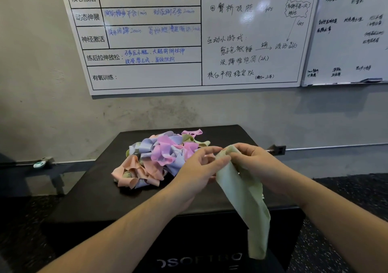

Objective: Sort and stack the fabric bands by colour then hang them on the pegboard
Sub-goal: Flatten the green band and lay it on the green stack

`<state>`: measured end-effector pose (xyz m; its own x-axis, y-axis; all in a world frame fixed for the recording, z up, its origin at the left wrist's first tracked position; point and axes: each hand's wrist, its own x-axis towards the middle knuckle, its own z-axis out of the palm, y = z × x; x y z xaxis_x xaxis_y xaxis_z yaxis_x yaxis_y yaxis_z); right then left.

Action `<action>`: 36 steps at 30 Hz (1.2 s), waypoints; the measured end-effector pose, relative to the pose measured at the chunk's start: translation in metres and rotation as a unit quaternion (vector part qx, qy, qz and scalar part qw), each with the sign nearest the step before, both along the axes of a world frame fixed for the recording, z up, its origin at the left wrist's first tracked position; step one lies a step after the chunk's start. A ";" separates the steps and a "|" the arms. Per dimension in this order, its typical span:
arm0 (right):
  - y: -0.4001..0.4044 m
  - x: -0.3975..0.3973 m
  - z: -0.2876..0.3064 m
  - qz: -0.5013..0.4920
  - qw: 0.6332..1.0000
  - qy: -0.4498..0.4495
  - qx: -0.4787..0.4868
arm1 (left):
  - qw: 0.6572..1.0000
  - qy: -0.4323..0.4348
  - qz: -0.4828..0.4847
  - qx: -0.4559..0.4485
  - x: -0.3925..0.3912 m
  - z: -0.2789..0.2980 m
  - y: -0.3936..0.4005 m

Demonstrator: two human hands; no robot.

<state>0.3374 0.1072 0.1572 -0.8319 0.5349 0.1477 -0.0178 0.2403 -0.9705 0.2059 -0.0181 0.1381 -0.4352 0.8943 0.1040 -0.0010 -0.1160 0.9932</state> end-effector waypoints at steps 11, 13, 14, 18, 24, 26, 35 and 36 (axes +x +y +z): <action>0.016 0.010 -0.021 -0.064 0.925 0.034 0.374 | 0.993 -0.116 0.034 0.010 -0.004 0.000 -0.002; 0.013 0.009 -0.026 -0.094 0.882 0.028 0.462 | 0.994 -0.101 0.028 0.015 -0.005 0.001 -0.002; 0.012 0.008 -0.028 -0.103 0.868 0.021 0.485 | 0.995 -0.092 0.022 0.017 -0.006 0.001 -0.002; 0.007 0.009 -0.027 -0.072 0.918 0.011 0.389 | 0.993 -0.111 0.014 0.040 -0.012 0.000 -0.001; 0.003 0.010 -0.021 -0.052 0.983 0.040 0.173 | 0.996 -0.082 -0.009 0.031 -0.014 0.001 -0.005; 0.002 0.008 -0.024 -0.053 0.984 0.034 0.167 | 0.998 -0.056 -0.020 0.026 -0.009 0.004 -0.007; -0.004 0.001 -0.009 -0.147 0.975 0.057 0.157 | 0.998 -0.057 0.005 0.000 -0.005 0.004 -0.007; -0.005 0.000 -0.006 -0.150 0.976 0.069 0.139 | 0.997 -0.072 -0.003 -0.016 -0.005 0.004 -0.007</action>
